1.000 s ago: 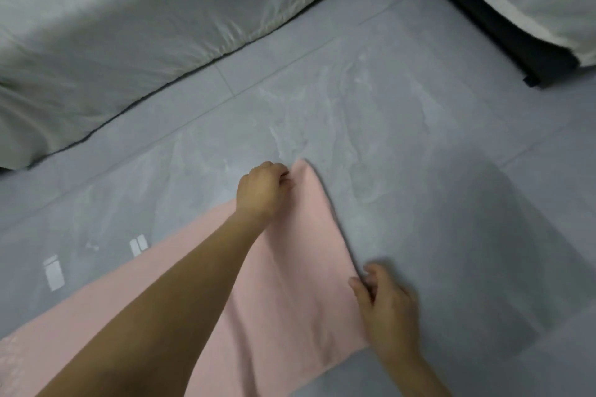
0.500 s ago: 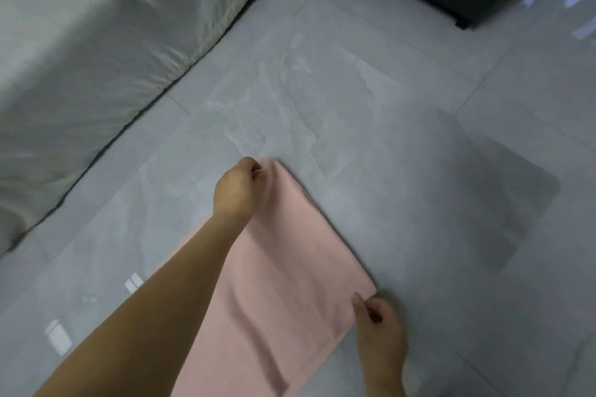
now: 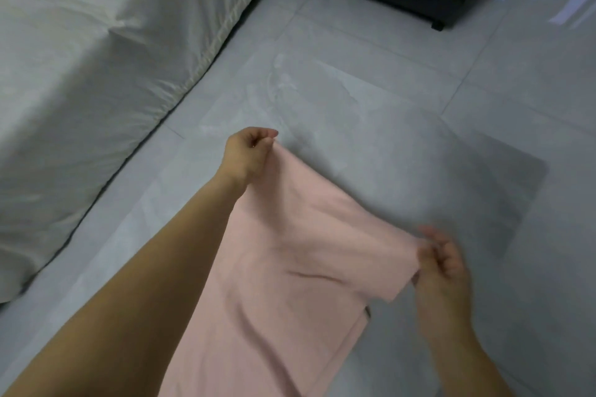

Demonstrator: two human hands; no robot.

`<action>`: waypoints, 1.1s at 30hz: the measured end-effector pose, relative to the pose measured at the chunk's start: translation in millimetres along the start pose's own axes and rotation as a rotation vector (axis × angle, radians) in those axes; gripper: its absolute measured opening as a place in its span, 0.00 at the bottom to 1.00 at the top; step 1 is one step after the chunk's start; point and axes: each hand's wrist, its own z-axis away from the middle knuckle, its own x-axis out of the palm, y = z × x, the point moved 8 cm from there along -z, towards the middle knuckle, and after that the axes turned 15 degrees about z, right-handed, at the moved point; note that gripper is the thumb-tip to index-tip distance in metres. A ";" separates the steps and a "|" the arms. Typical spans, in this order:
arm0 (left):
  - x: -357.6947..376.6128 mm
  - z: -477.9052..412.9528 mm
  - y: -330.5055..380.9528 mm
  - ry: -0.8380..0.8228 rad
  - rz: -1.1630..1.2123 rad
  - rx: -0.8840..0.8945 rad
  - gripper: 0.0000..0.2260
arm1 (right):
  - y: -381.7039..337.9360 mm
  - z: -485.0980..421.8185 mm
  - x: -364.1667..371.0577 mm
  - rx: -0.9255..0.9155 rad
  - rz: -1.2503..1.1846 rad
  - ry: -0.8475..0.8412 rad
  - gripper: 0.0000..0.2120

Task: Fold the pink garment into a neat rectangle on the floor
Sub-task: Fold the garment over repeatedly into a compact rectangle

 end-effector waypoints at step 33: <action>45.6 -57.3 -42.9 -0.042 -0.801 0.002 0.17 | -1.2 -73.1 18.5 -0.163 0.371 -0.008 0.33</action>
